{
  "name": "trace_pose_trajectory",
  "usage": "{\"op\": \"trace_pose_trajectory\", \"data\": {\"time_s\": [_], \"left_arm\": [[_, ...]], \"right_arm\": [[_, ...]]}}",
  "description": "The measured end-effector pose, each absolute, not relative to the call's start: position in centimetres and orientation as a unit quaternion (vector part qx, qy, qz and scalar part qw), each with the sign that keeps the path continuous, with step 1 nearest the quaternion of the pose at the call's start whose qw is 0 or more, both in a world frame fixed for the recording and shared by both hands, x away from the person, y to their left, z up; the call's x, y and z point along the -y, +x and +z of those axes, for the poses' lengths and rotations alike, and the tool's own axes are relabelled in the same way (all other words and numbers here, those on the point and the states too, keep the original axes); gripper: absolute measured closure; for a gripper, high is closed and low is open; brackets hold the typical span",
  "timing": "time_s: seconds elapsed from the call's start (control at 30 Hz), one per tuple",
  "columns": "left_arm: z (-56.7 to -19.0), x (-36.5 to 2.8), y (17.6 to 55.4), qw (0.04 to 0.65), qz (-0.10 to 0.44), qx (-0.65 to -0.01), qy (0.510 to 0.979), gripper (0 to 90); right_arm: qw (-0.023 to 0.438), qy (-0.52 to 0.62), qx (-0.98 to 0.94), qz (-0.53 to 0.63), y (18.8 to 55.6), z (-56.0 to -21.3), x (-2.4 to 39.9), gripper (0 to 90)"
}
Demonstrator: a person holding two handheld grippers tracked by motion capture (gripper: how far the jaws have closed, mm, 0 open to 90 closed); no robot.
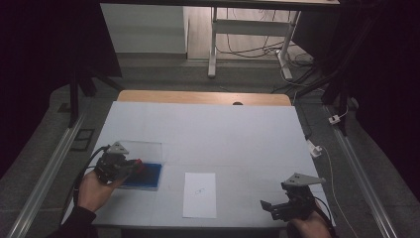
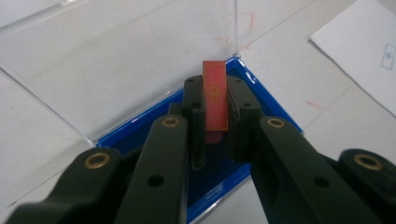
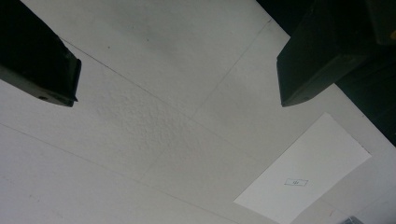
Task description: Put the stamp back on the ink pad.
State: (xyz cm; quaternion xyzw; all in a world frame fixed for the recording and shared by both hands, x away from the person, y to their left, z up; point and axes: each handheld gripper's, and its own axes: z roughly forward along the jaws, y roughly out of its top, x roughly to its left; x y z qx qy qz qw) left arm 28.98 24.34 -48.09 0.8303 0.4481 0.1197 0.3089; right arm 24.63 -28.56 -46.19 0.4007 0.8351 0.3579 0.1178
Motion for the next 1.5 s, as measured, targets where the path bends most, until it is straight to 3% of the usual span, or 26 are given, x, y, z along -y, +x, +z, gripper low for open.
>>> {"op": "trace_pose_trajectory", "data": {"time_s": [0.97, 1.07, 1.5], "left_arm": [[-49.8, -24.2, 30.0, 0.274, 0.096, -0.451, 0.844, 78.7], [-49.8, -24.2, 30.0, 0.275, 0.097, -0.453, 0.842, 71.5], [-49.4, -24.4, 29.9, 0.294, 0.097, -0.462, 0.831, 56.9]], "right_arm": [[0.118, 0.399, -0.836, 0.357, 24.6, -46.2, 28.5, 0.0], [0.118, 0.399, -0.836, 0.357, 24.6, -46.2, 28.5, 0.0], [0.118, 0.399, -0.837, 0.356, 24.6, -46.2, 28.5, 0.0]]}}
